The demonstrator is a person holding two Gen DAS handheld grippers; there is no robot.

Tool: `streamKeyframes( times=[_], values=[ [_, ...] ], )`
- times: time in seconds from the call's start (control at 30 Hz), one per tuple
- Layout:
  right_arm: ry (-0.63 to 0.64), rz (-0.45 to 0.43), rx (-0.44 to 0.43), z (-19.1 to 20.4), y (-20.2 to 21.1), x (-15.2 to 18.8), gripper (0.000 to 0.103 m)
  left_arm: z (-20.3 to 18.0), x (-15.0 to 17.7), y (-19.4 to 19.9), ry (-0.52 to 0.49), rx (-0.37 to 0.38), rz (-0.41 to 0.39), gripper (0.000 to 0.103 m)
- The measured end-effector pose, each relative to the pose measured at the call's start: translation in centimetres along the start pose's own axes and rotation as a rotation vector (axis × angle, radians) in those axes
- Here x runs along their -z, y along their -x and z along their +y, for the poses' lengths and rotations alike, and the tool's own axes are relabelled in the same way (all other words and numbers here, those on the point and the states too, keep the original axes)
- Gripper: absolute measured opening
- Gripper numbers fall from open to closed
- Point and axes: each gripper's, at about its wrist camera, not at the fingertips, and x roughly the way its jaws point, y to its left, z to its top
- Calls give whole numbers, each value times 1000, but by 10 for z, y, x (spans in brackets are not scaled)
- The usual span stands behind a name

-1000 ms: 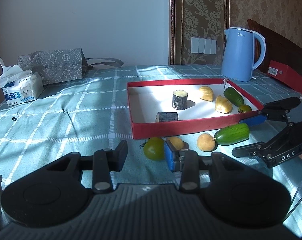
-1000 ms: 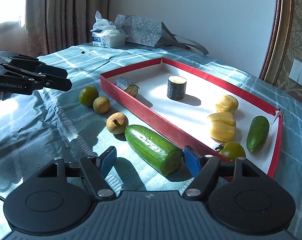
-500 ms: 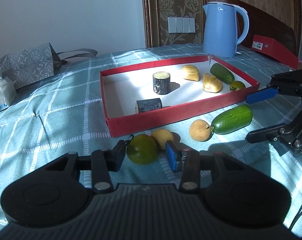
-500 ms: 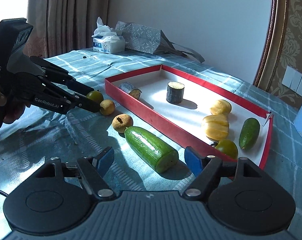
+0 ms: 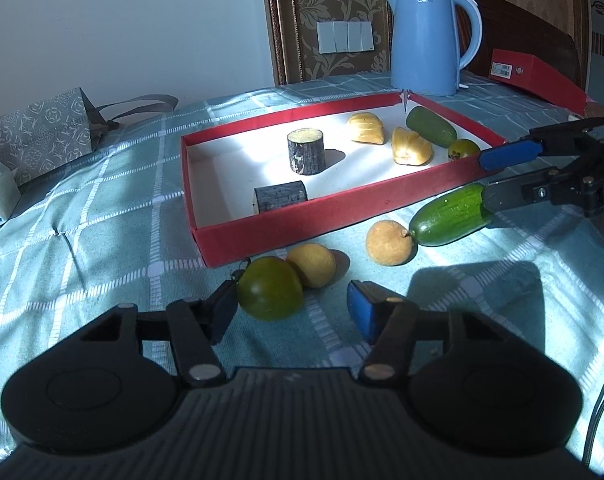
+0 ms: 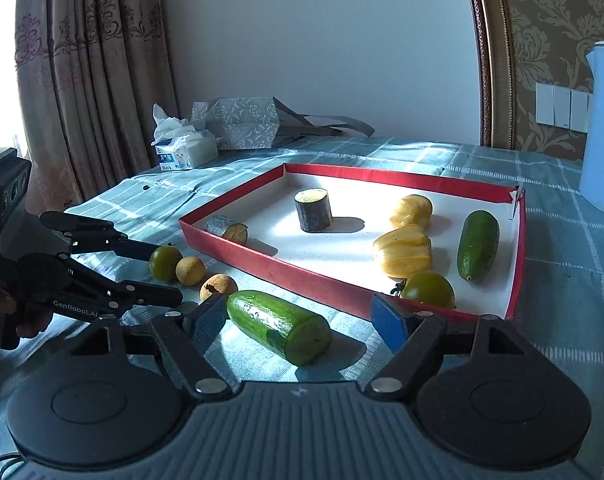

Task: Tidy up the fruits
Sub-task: 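Lift the tomato with the left tool while the right tool grasps the cucumber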

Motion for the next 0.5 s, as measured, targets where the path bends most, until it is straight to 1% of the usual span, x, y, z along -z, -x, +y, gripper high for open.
streamKeyframes(
  times=[0.03, 0.07, 0.1, 0.13, 0.23, 0.3, 0.4, 0.5],
  values=[
    [-12, -1, 4, -3, 0, 0, 79, 2, 0, 0, 5, 8, 6, 48],
    [-17, -3, 6, -4, 0, 0, 79, 3, 0, 0, 8, 14, 8, 38],
    [-22, -6, 6, -6, -1, 1, 79, 5, -1, 0, 15, 21, 13, 33],
    [-27, -8, 3, -7, -1, 1, 79, 7, -1, 1, 27, 29, 17, 31],
    [-32, -12, -3, -8, -2, 2, 79, 9, 0, 3, 41, 19, 20, 31],
    [-30, -11, -1, -8, -1, 3, 79, 8, 2, 6, 47, -1, 12, 31],
    [-18, -3, 12, -6, -1, 2, 79, 5, 4, 17, 51, -23, -24, 31],
    [20, 13, -10, 0, -2, 1, 79, 2, 4, 28, 45, -32, -48, 31]
  ],
)
